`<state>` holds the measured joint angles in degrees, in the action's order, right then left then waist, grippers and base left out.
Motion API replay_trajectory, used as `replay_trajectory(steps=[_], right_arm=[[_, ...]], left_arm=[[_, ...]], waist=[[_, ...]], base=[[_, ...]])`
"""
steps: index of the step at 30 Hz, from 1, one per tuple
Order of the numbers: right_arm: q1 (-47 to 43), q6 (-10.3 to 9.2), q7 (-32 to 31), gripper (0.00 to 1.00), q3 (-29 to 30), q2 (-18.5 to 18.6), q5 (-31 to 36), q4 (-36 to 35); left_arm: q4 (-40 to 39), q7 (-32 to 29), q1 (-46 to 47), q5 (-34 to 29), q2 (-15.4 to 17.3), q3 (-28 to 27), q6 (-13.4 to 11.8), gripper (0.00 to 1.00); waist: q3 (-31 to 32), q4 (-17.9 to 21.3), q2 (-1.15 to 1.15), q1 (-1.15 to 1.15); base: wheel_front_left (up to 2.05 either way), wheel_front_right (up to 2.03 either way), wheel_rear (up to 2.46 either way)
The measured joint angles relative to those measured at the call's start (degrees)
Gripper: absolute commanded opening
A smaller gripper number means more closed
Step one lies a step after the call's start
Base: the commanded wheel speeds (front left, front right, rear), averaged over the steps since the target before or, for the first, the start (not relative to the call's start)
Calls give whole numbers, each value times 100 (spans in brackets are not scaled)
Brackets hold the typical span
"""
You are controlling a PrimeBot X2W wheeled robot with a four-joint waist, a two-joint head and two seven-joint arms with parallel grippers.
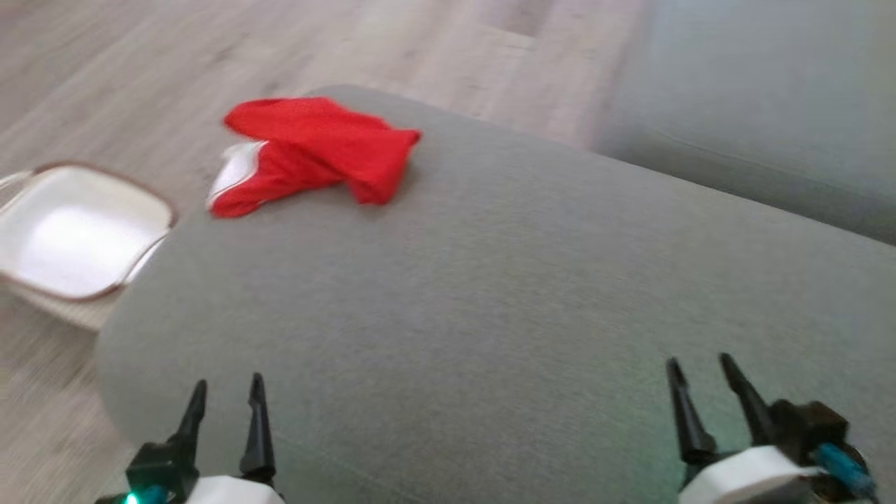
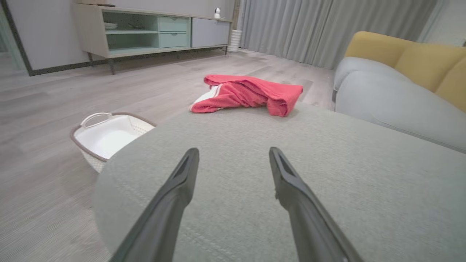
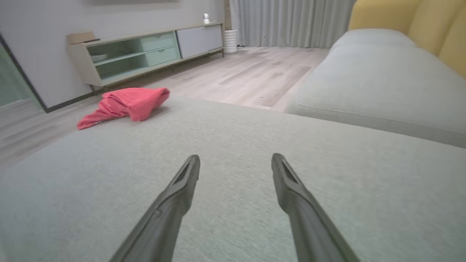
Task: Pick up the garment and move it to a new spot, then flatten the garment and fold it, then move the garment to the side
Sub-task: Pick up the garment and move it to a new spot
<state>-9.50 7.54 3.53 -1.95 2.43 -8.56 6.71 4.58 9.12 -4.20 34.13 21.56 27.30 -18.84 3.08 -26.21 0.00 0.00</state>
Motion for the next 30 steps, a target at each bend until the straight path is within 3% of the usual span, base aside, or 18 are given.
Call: replay_trajectory(steps=[5, 14, 22, 26, 30], right_arm=[[309, 0, -2, 100, -213, -4, 0, 44], [330, 0, -8, 100, -148, -4, 7, 73], [643, 0, -430, 100, -69, -4, 542, -555], [1230, 0, -695, 100, -131, 5, 749, -1040], [1608, 0, -896, 100, -332, 19, 924, -1467]], left_arm=[[-212, 55, -181, 1, 60, -136, -132, 100], [-415, 7, -194, 0, 204, -138, -132, 100], [-1319, -211, 450, -57, 825, -684, -131, 100], [-1544, -465, 1674, -236, 1395, -947, 192, 100], [-1390, -835, 3056, -233, 1635, -1027, 644, 100]], waist=[[-109, -255, 0, 0], [-101, -255, 0, 0], [-448, -80, 0, 0], [-905, 147, 0, 1], [-1359, 442, 0, 2]], base=[[0, 0, 0], [0, 0, 0], [0, 0, 0], [0, 0, 0], [0, 0, 0]])
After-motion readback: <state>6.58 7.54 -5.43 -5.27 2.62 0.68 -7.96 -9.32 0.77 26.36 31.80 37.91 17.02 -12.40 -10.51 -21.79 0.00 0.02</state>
